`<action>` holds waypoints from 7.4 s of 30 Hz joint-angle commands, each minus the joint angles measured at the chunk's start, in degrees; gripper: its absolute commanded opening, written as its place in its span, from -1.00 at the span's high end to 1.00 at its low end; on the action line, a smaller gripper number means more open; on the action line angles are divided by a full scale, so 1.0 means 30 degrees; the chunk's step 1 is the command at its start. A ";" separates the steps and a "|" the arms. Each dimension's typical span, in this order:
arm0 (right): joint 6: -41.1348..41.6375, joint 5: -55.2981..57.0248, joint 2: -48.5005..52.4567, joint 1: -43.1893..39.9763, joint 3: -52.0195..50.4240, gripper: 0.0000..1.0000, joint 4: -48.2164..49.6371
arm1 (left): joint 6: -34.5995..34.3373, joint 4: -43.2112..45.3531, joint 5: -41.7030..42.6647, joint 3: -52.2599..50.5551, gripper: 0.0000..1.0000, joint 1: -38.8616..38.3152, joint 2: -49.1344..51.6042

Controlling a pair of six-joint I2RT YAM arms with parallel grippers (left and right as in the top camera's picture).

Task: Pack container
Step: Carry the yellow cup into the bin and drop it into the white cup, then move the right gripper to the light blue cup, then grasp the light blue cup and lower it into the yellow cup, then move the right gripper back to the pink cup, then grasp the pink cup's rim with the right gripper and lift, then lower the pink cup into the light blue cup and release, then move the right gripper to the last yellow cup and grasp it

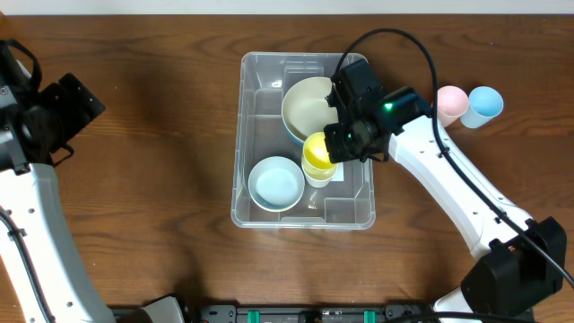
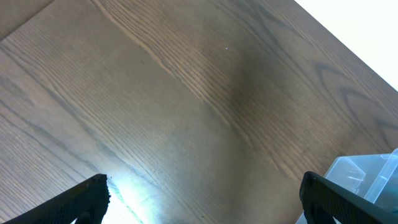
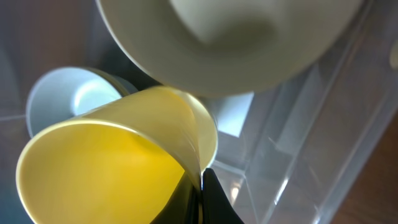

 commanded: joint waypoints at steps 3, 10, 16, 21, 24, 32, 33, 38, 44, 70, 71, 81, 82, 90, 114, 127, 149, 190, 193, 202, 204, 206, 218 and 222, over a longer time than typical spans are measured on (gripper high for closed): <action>-0.0510 0.1282 -0.0138 0.0051 0.0000 0.95 -0.0474 | -0.0036 -0.0058 -0.0153 -0.0146 -0.96 0.0095 0.0102; -0.0437 0.1326 -0.0889 -0.0335 0.0335 -0.25 0.0743 | -0.0036 -0.0058 -0.0153 -0.0146 -0.96 0.0095 0.0102; 0.0204 0.1530 -0.2856 -0.3548 0.1355 -0.43 0.0903 | -0.0036 -0.0058 -0.0153 -0.0146 -0.96 0.0095 0.0102; 0.0437 0.1523 -0.3621 -0.8699 0.1399 -0.46 0.1698 | -0.0036 -0.0066 -0.0153 -0.0146 -0.96 0.0095 0.0102; 0.0444 0.1515 -0.3315 -1.1963 0.1392 -0.42 0.2142 | -0.0036 -0.0058 -0.0153 -0.0146 -0.96 0.0095 0.0102; 0.1282 0.1224 -0.0408 -1.7340 0.1392 -0.37 0.3701 | -0.0036 -0.0058 -0.0153 -0.0146 -0.96 0.0095 0.0102; 0.1282 0.1224 0.0233 -1.7588 0.1392 -0.37 0.3942 | -0.0036 -0.0058 -0.0153 -0.0146 -0.96 0.0095 0.0102; 0.1268 -0.0066 0.3053 -1.7843 0.1392 -0.35 0.5195 | -0.0036 -0.0058 -0.0153 -0.0146 -0.96 0.0095 0.0102; 0.1049 -0.2273 0.5646 -1.7828 0.1392 -0.10 0.6353 | -0.0036 -0.0058 -0.0153 -0.0146 -0.96 0.0095 0.0102; 0.1231 0.3082 -0.2404 -1.5708 0.1392 0.97 0.4845 | -0.0036 -0.0058 -0.0153 -0.0146 -0.96 0.0095 0.0102; 0.1005 0.2288 -0.2987 -1.5147 0.1392 0.97 0.4736 | -0.0036 -0.0058 -0.0153 -0.0146 -0.96 0.0095 0.0102; 0.0131 -0.1144 -0.5595 -0.5938 0.1392 0.98 0.2339 | -0.0036 -0.0058 -0.0153 -0.0146 -0.96 0.0095 0.0102; -0.0102 -0.1144 -0.5457 -0.5085 0.1392 0.97 0.2033 | -0.0036 -0.0058 -0.0153 -0.0146 -0.96 0.0095 0.0102; -0.1290 -0.1020 -0.2601 0.0066 0.1392 0.97 0.1035 | -0.0036 -0.0058 -0.0153 -0.0146 -0.96 0.0095 0.0102; -0.1297 0.2448 -0.0612 0.0270 0.1384 0.04 -0.0022 | -0.0036 -0.0058 -0.0153 -0.0146 -0.96 0.0095 0.0102; 0.0546 0.3351 -0.3577 -1.0557 0.1392 -0.36 0.2171 | -0.0036 -0.0058 -0.0153 -0.0146 -0.96 0.0095 0.0102; -0.0444 -0.4262 0.5989 -1.5234 0.1392 0.03 0.6586 | -0.0036 -0.0058 -0.0153 -0.0146 -0.96 0.0095 0.0102; -0.1858 0.1530 -0.3344 -0.0015 0.1392 0.98 0.0517 | -0.0036 -0.0066 -0.0153 -0.0146 -0.96 0.0095 0.0102; -0.1778 0.2018 -0.2164 0.0160 0.1392 0.98 0.0539 | -0.0036 -0.0058 -0.0153 -0.0146 -0.96 0.0095 0.0102; -0.1756 0.1304 -0.0648 0.0408 0.1392 0.97 -0.0240 | -0.0036 -0.0058 -0.0153 -0.0146 -0.96 0.0095 0.0102; -0.1872 0.1333 -0.0656 0.0532 0.1392 0.80 -0.0240 | -0.0036 -0.0058 -0.0153 -0.0146 -0.96 0.0095 0.0102; -0.1872 0.1326 -0.0656 0.0532 0.1392 0.74 -0.0248 | -0.0036 -0.0058 -0.0153 -0.0146 -0.96 0.0095 0.0102; 0.0022 0.4554 -0.3359 -0.2186 0.1399 -0.66 0.0510 | -0.0036 -0.0058 -0.0153 -0.0146 -0.96 0.0095 0.0102; 0.0481 0.4357 -0.3774 -0.5836 0.1392 -0.69 0.1311 | -0.0036 -0.0058 -0.0153 -0.0146 -0.96 0.0095 0.0102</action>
